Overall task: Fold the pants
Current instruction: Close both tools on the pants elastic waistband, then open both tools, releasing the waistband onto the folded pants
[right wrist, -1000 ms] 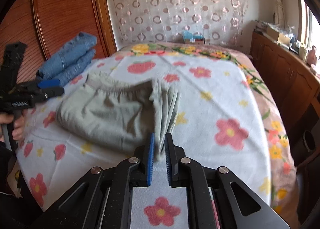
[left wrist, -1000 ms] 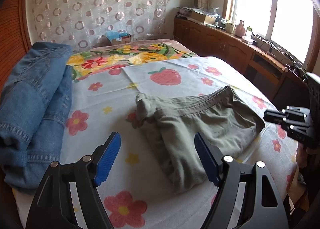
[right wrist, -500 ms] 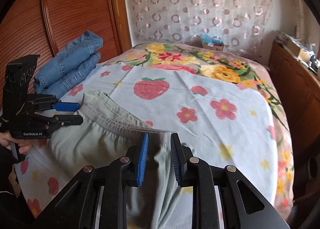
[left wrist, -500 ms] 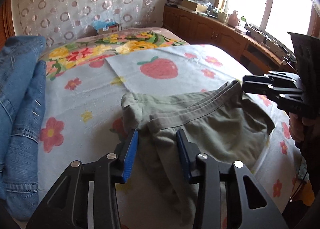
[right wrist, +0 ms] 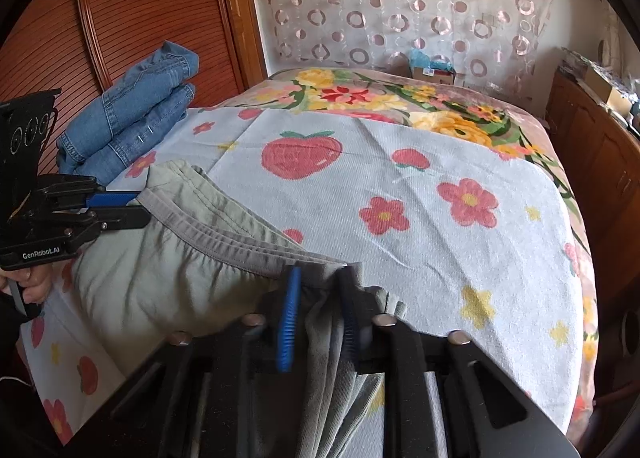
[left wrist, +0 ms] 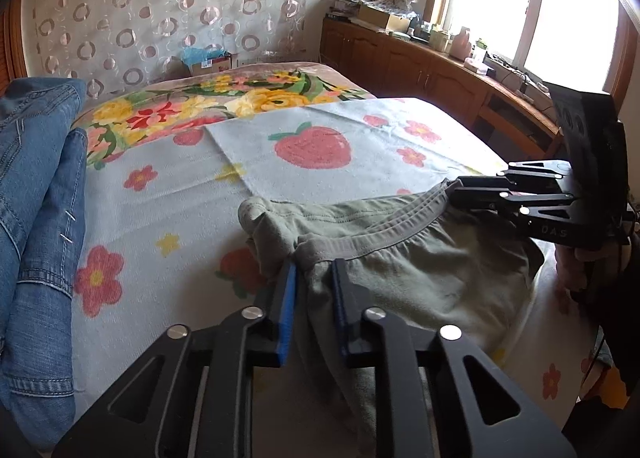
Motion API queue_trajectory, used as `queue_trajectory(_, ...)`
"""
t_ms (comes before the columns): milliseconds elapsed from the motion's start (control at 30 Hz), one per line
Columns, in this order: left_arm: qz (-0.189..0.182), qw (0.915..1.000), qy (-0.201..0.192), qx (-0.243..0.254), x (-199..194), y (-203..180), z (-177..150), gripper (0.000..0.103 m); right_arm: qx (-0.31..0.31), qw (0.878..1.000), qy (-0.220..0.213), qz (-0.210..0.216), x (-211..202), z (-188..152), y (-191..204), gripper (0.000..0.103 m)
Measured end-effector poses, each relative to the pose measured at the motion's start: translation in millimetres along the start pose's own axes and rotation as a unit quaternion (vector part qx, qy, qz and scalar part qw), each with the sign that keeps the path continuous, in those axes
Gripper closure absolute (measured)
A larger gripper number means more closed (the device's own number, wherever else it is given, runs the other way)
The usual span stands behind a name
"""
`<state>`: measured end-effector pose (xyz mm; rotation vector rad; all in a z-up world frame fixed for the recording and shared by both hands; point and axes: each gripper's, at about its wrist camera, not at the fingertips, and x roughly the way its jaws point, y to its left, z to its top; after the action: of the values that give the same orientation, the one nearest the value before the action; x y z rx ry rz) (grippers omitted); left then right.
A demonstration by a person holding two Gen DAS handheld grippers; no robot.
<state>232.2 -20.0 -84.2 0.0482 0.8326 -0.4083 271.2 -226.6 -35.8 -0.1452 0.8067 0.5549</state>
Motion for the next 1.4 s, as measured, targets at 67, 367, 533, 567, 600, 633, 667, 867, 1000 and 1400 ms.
queue_trajectory(67,0.001,1.0,-0.007,0.003,-4.4,-1.7,1.4,0.088,-0.002,1.0,-0.008,0.001,-4.2,-0.9,0.7,0.095)
queue_trajectory(367,0.004,0.999,-0.045,0.004,-24.2,-5.7,9.5,0.092,0.005,0.998,-0.067,-0.012,-28.1,-2.1,6.0,0.097)
queue_trajectory(533,0.025,0.9995,-0.019,0.006,-0.7,-1.6,17.0,0.092,0.009,0.999,-0.034,-0.034,-7.8,-4.9,4.2,0.097)
queue_trajectory(567,0.026,0.9996,-0.014,0.005,2.9,-0.8,17.0,0.092,0.01,0.999,-0.026,-0.035,-2.9,-5.1,3.7,0.097)
queue_trajectory(600,0.027,0.9996,-0.008,0.004,8.6,1.2,17.4,0.092,0.01,0.999,-0.02,-0.035,-0.9,-3.9,3.4,0.097)
queue_trajectory(633,0.028,0.9996,-0.006,0.004,10.3,1.4,17.0,0.092,0.011,0.999,-0.017,-0.035,1.9,-4.1,3.9,0.097)
queue_trajectory(667,0.029,0.9996,-0.002,0.004,12.5,1.7,16.9,0.092,0.011,0.999,-0.014,-0.033,3.2,-3.6,4.5,0.097)
queue_trajectory(867,0.025,0.9997,0.006,0.001,13.2,3.7,15.2,0.085,0.023,0.999,-0.016,-0.031,-6.5,3.0,2.5,0.09)
queue_trajectory(1000,0.042,0.9991,0.005,0.003,10.8,5.7,15.3,0.057,0.034,0.999,-0.018,-0.035,-19.0,-3.9,-3.2,0.066)
queue_trajectory(1400,0.042,0.9987,0.025,-0.016,30.3,16.6,6.6,0.031,0.069,0.997,0.023,-0.025,-19.7,-19.1,-9.6,0.058)
